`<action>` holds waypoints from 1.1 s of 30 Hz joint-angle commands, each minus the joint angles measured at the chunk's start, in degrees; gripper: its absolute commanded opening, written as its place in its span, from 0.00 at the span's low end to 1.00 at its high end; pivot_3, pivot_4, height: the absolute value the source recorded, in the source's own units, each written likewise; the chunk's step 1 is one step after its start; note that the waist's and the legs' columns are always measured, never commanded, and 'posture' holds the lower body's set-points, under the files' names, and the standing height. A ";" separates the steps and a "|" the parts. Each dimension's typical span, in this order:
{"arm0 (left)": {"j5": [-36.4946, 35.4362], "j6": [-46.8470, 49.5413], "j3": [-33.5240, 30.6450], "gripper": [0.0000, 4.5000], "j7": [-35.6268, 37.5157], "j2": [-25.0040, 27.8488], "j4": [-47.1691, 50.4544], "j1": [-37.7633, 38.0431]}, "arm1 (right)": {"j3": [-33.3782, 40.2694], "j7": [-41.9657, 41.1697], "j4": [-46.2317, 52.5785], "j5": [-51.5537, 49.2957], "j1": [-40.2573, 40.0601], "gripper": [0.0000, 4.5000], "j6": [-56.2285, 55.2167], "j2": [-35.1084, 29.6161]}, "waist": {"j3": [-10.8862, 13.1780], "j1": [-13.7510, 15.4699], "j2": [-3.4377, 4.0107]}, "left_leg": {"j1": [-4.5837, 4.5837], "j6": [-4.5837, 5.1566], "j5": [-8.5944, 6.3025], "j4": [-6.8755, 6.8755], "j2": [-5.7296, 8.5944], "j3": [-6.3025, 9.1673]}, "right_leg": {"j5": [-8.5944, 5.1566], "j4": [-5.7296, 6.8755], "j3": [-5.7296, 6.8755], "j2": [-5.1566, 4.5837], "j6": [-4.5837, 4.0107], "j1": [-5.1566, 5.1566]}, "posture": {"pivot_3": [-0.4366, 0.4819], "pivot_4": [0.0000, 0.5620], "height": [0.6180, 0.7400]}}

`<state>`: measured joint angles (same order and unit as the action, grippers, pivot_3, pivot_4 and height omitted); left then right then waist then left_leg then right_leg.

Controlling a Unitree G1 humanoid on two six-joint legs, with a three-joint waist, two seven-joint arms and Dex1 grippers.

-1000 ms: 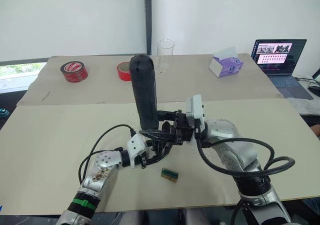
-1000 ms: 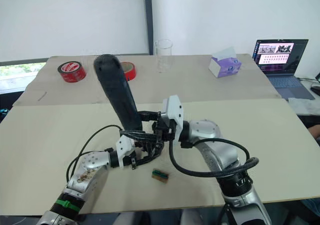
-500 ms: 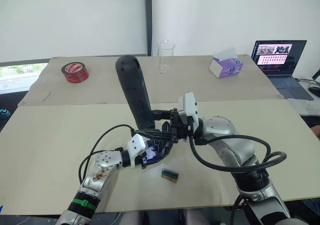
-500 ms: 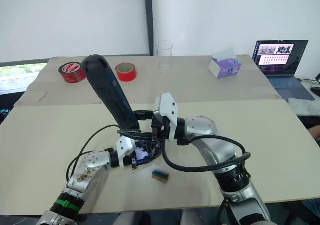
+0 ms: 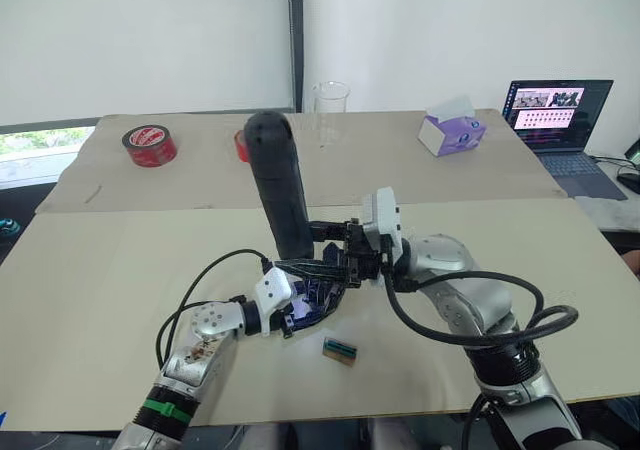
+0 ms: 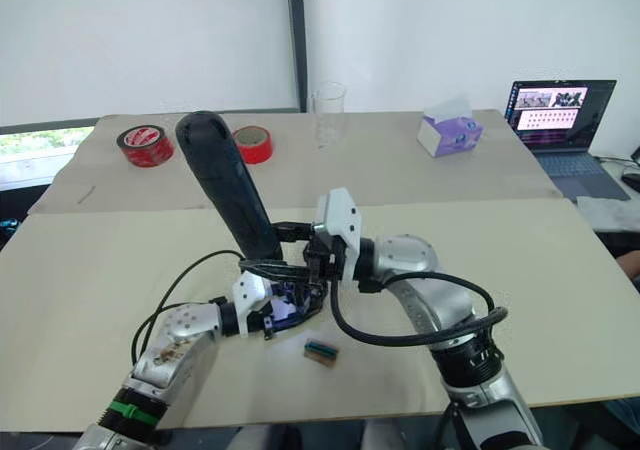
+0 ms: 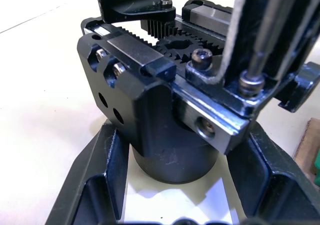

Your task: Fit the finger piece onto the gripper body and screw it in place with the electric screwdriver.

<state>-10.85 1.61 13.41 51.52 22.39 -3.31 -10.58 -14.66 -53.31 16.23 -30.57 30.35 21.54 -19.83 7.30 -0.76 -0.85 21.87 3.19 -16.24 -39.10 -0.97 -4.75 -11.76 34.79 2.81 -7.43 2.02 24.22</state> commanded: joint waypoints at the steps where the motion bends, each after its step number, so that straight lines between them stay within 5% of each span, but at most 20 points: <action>1: 1.41 2.62 0.40 0.50 -0.37 1.22 -1.78 1.71 | 2.66 -0.84 -0.39 -1.16 0.42 0.43 0.13 -0.47 | 0.02 0.02 0.01 | 0.05 -0.01 0.00 0.00 0.00 0.00 | 0.01 0.00 0.00 0.00 0.01 0.00 | 0.48 0.27 1.00; 22: 1.74 1.90 -0.21 0.50 -4.91 -1.95 -5.16 1.57 | 9.73 -6.05 6.92 -12.86 5.88 0.43 5.04 -3.55 | 0.67 1.10 -0.10 | 0.40 -0.05 0.05 -0.04 0.05 0.00 | 0.06 -0.04 0.07 -0.08 0.03 0.10 | 0.48 0.27 1.00; 27: 1.31 0.13 -0.75 0.98 -4.43 -1.67 -5.05 1.90 | 13.55 -5.22 8.83 -18.38 8.69 0.43 9.44 -7.27 | 0.74 1.33 -0.10 | 0.42 -0.05 0.05 -0.05 0.04 0.00 | 0.07 -0.05 0.09 -0.10 0.01 0.12 | 0.48 0.27 1.00; 33: -3.61 -3.61 -5.32 0.98 -0.36 1.13 -2.41 5.01 | 22.54 -2.59 6.75 -27.81 12.82 0.43 19.21 -16.82 | 0.77 0.96 -0.11 | 0.47 -0.05 0.05 0.05 -0.01 0.00 | 0.06 -0.07 0.10 -0.09 -0.01 0.20 | 0.48 0.27 1.00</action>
<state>-13.06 -1.79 11.44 49.79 21.06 -4.21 -8.07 2.69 -56.68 23.04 -54.38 41.02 37.65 -33.29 8.07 0.20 -0.96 22.35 3.14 -16.19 -39.01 -0.99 -4.75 -11.71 34.70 2.92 -7.53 1.99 24.44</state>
